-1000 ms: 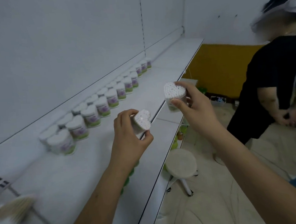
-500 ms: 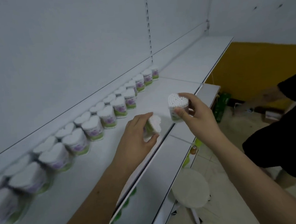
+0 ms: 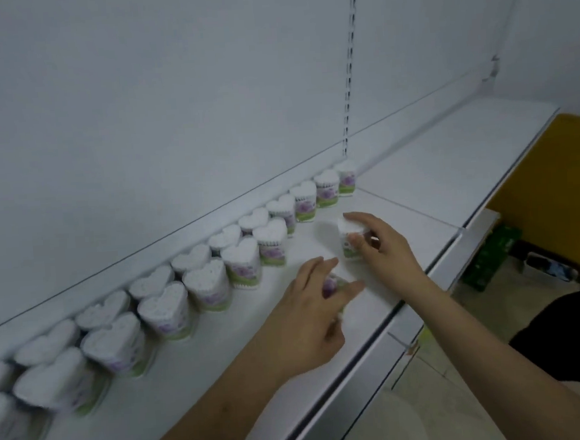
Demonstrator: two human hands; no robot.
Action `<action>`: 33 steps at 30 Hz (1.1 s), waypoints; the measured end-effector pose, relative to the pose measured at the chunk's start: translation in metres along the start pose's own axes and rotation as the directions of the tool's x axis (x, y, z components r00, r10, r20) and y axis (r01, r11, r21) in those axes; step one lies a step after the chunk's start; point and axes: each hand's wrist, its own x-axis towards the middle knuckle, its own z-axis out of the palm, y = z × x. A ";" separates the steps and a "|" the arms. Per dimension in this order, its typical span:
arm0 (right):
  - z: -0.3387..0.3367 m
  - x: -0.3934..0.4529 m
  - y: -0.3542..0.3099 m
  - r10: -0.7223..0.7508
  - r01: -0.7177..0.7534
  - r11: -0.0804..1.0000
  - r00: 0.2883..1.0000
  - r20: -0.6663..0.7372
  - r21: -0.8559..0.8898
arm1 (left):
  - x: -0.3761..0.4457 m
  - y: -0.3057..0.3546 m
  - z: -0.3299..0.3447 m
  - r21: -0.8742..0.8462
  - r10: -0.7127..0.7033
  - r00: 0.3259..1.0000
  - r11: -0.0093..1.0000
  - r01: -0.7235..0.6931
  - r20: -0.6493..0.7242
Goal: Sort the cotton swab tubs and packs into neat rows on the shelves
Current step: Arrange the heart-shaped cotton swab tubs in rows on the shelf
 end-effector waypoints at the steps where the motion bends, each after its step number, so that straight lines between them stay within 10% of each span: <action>1: 0.001 0.010 0.005 -0.013 0.013 1.000 0.999 0.034 0.021 | 0.002 0.000 0.002 -0.041 -0.017 1.000 0.999 0.016 -0.021; 7: 0.002 0.063 0.025 -0.156 0.145 0.987 0.971 0.182 0.070 | 0.028 0.011 0.008 -0.245 -0.275 0.946 0.942 0.229 -0.173; 13: -0.010 0.095 0.059 -0.277 0.269 0.961 0.933 0.230 0.068 | 0.040 0.024 0.016 -0.129 -0.633 0.738 0.772 0.622 -0.231; 33: -0.004 0.090 0.072 -0.508 0.517 0.854 0.851 0.134 -0.050 | 0.096 0.002 0.037 0.111 -0.412 0.703 0.815 0.569 -0.580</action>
